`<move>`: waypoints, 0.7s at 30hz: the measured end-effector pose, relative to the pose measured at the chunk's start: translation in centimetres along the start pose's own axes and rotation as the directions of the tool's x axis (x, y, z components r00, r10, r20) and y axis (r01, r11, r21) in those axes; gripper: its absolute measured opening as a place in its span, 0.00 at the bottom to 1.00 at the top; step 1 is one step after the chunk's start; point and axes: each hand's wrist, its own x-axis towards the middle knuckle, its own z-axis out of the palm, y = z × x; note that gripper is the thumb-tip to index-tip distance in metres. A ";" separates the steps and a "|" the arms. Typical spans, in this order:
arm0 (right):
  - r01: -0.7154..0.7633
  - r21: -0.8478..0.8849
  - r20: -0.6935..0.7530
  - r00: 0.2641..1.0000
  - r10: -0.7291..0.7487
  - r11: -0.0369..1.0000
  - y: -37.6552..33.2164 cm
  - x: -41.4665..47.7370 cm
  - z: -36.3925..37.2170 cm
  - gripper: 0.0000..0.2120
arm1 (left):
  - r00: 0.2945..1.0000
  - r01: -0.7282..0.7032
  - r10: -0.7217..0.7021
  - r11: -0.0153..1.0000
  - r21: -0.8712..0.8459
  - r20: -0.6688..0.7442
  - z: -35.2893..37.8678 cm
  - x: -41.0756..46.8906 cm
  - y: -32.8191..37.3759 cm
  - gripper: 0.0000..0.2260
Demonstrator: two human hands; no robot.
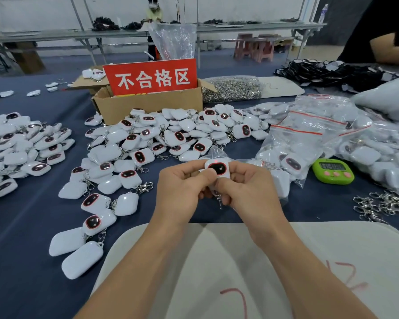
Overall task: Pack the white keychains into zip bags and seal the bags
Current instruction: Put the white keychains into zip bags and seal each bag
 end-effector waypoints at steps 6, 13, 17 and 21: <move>0.148 -0.115 -0.208 0.963 -0.170 0.982 -0.2 0.3 -0.7 0.09 | 0.992 -0.070 0.094 0.966 0.249 -0.088 -0.3 0.0 -0.3 0.07; 0.245 -0.352 -0.233 0.912 -0.338 0.903 -0.1 -0.1 -0.8 0.16 | 0.949 -0.170 0.285 0.823 0.542 -0.135 0.2 -0.9 -0.5 0.18; 0.248 -0.378 -0.231 0.907 -0.351 0.892 0.0 0.1 -0.6 0.19 | 0.943 -0.184 0.300 0.830 0.527 -0.143 0.0 -0.7 -0.7 0.18; 0.240 -0.366 -0.224 0.915 -0.335 0.899 0.0 0.2 -0.8 0.17 | 0.948 -0.193 0.294 0.837 0.512 -0.123 -0.1 -0.7 -0.7 0.18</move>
